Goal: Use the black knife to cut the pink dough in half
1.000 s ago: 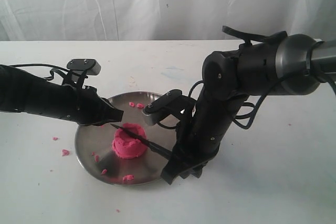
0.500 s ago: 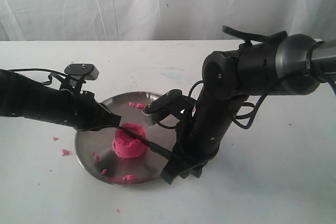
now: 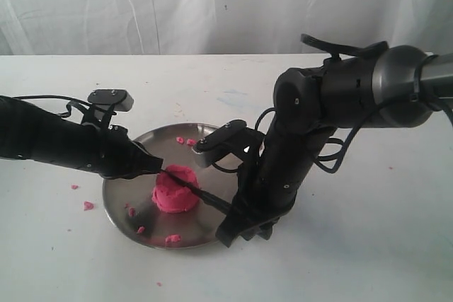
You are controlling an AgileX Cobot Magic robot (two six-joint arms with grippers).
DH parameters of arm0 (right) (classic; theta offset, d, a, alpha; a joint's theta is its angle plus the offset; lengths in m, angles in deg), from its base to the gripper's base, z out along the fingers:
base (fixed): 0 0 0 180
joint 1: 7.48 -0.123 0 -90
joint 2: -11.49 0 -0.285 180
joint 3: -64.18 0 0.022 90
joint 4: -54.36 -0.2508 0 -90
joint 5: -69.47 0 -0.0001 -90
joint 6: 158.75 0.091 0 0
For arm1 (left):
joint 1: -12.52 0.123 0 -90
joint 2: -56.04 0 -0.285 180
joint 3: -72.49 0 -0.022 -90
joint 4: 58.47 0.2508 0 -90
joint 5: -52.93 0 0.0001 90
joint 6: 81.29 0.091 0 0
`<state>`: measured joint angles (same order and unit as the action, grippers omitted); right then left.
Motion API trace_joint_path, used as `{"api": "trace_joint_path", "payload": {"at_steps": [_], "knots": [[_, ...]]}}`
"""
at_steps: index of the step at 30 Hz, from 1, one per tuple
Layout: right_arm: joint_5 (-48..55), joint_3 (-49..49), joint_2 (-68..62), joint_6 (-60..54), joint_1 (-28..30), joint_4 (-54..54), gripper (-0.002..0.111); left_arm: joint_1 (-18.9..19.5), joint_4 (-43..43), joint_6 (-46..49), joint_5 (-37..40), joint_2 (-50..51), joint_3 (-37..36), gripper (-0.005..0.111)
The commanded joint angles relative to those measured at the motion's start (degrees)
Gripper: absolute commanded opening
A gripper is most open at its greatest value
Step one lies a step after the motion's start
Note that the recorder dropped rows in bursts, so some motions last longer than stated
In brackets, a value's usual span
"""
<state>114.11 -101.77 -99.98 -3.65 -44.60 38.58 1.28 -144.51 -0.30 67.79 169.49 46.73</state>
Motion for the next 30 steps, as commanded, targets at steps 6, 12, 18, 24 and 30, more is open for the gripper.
{"api": "trace_joint_path", "payload": {"at_steps": [6, 12, 18, 24, 30], "knots": [[-0.38, -0.13, 0.08, -0.48, -0.15, 0.21, 0.0, -0.39, 0.86, -0.19, 1.09, -3.97, 0.55, 0.0], [-0.38, -0.13, 0.08, -0.48, -0.15, 0.21, 0.0, -0.39, 0.86, -0.08, -0.72, -0.14, 0.55, 0.0], [-0.6, -0.13, -1.06, -0.48, -0.15, 0.21, 0.0, -0.39, 0.86, -0.08, -1.34, 5.22, 0.55, 0.0], [-0.83, -0.13, -2.19, 0.14, -0.15, -0.08, 0.0, -0.39, 0.86, -0.08, -1.22, 5.71, 0.55, 0.0], [-1.06, -0.13, -2.19, 0.14, -0.15, -0.18, 0.0, -0.39, 0.86, -0.08, -1.22, 5.71, 0.55, 0.0]]}}
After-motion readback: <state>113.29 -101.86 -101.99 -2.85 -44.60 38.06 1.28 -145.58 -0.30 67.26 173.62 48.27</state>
